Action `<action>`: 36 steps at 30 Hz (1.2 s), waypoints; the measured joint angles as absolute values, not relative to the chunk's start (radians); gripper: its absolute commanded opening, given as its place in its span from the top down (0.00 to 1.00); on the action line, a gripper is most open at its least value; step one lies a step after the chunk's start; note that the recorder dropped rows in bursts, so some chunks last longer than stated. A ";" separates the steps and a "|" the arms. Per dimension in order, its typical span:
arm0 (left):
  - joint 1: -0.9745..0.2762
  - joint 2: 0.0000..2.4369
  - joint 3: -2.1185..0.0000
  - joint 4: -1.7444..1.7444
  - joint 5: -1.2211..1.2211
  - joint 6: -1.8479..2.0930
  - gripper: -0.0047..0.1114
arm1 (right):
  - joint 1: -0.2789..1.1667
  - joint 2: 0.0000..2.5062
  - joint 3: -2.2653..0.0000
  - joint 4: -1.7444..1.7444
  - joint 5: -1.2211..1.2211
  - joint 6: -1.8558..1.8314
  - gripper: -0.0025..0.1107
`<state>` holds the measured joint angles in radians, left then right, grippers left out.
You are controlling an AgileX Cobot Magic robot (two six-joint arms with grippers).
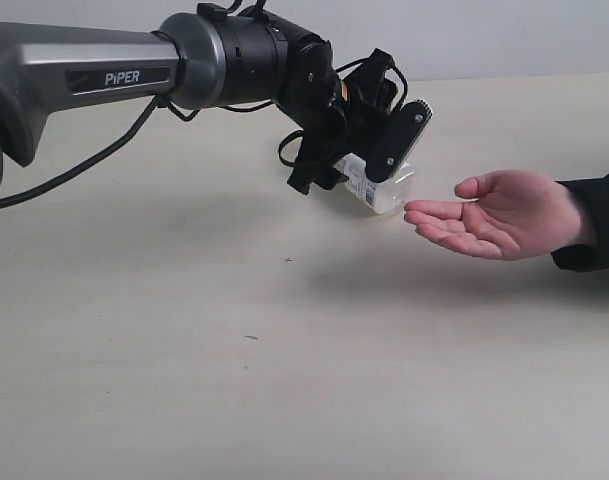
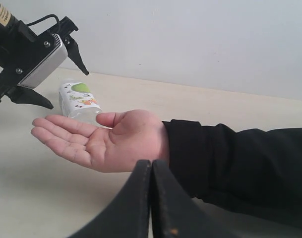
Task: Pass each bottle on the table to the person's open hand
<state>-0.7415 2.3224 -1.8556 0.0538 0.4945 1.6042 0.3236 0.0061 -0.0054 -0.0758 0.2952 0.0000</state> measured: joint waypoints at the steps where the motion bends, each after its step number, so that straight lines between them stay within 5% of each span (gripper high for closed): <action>1: -0.741 2.322 -1.856 0.052 0.495 1.604 0.26 | 0.324 0.006 -0.005 -0.076 0.295 0.000 0.98; 16: -0.755 2.322 -1.856 0.051 0.477 1.441 0.28 | 0.324 0.006 -0.005 -0.076 0.295 0.000 0.98; 19: -0.759 2.316 -1.856 0.051 0.503 1.354 0.42 | 0.324 0.006 -0.005 -0.076 0.295 0.000 0.98; 25: -0.763 2.254 -1.856 0.049 0.649 1.252 0.96 | 0.324 0.006 -0.005 -0.076 0.295 0.000 0.98; 36: -0.763 2.094 -1.804 0.066 0.856 0.834 0.96 | 0.324 0.006 -0.005 -0.076 0.295 0.000 0.98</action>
<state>-0.7629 2.0941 -1.8038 0.0658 0.8556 0.8337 0.3236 0.0061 -0.0054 -0.0758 0.2952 0.0000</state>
